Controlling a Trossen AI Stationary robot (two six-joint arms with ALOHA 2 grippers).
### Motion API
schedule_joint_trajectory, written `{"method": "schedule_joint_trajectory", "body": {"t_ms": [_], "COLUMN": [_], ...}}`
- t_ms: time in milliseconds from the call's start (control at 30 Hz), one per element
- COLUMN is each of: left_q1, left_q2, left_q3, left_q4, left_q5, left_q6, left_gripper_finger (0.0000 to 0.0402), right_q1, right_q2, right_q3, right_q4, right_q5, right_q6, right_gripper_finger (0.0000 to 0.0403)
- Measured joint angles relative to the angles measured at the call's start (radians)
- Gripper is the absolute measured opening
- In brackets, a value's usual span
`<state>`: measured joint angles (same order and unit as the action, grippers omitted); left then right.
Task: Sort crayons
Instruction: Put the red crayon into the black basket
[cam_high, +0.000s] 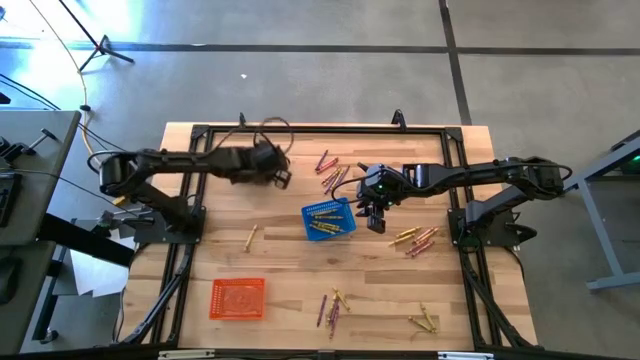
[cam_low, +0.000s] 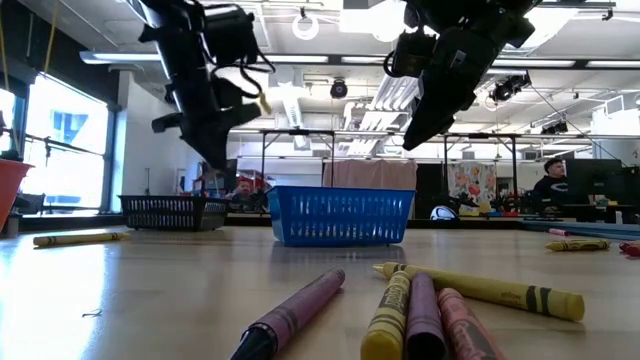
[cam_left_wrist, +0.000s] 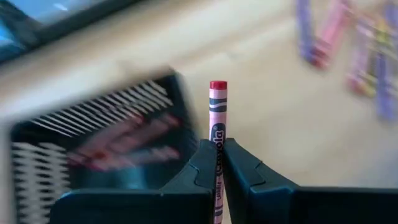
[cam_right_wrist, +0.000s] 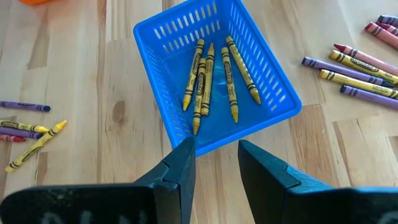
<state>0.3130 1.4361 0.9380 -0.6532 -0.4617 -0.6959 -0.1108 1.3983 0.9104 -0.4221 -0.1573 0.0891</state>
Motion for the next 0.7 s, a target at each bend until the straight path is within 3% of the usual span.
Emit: {"method": "schedule_joint_trajectory", "body": {"t_ms": [133,333,500,700], "left_q1": [0.111,0.232,0.265,0.270], "left_q2": [0.000,0.000,0.000,0.000], "left_q3": [-0.011,-0.054,-0.080,-0.091], "left_q4": [-0.004,-0.008,-0.008,-0.005], "left_q5": [-0.025,0.049,0.065,0.076], "left_q6": [0.053,0.057,0.067,0.072], "left_gripper_finger": [0.0004,0.0004,0.0014,0.0060], "right_q1": [0.000,0.000,0.000,0.000], "right_q2": [0.000,0.000,0.000,0.000], "right_q3": [0.000,0.000,0.000,0.000], "right_q4": [0.000,0.000,-0.001,-0.002], "right_q5": [0.000,0.002,0.041,0.044], "right_q6": [0.000,0.000,-0.003,-0.003], "right_gripper_finger": [0.0107,0.0107,0.0107,0.0107]}}
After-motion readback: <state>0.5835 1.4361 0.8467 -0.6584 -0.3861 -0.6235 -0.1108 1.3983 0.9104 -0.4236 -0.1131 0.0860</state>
